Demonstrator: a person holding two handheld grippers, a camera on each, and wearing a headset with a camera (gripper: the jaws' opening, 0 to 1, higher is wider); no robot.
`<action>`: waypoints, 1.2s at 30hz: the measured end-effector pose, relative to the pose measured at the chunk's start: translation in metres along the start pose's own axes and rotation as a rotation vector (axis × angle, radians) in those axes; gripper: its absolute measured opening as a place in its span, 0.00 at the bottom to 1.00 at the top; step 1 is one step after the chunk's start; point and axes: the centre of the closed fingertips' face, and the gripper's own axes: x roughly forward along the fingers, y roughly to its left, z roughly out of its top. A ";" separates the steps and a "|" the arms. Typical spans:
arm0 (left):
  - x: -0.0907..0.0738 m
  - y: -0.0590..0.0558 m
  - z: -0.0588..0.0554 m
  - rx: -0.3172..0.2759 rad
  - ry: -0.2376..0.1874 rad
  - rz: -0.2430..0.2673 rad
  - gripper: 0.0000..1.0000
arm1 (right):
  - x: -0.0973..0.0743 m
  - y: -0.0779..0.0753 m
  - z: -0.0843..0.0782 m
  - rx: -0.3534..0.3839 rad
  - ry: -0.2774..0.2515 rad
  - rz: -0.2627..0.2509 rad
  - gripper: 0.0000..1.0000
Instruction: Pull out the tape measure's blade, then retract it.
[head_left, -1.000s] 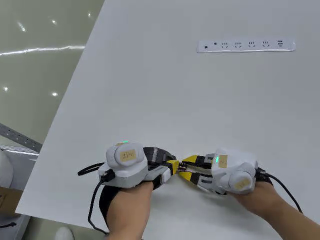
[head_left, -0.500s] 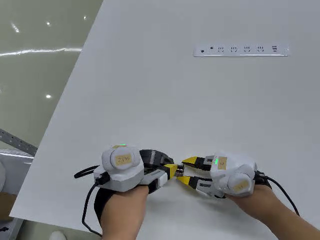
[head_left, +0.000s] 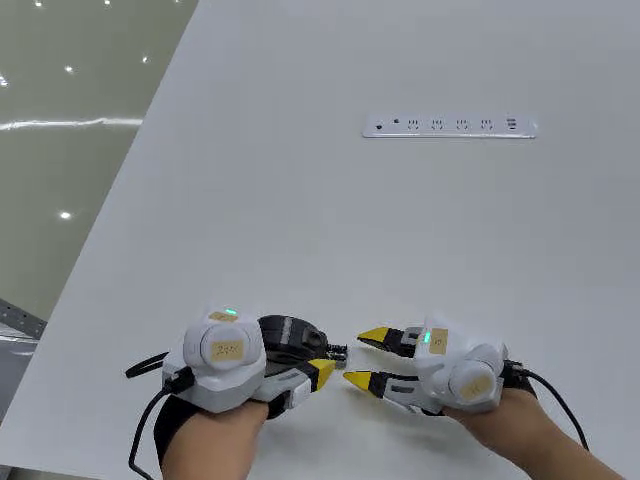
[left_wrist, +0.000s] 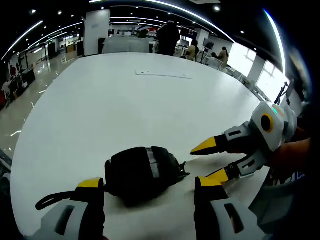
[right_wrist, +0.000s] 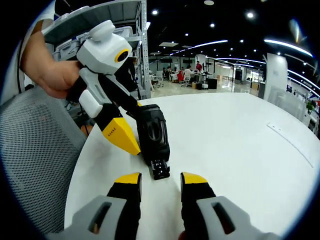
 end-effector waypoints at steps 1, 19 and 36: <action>-0.001 0.000 0.000 0.005 0.000 -0.002 0.71 | -0.002 0.000 0.001 0.004 0.000 -0.002 0.31; -0.020 -0.002 -0.009 0.134 -0.006 -0.072 0.72 | -0.040 -0.001 0.000 0.057 0.031 -0.107 0.41; -0.046 0.005 -0.016 0.218 -0.027 -0.112 0.75 | -0.081 0.004 -0.013 0.091 0.076 -0.181 0.53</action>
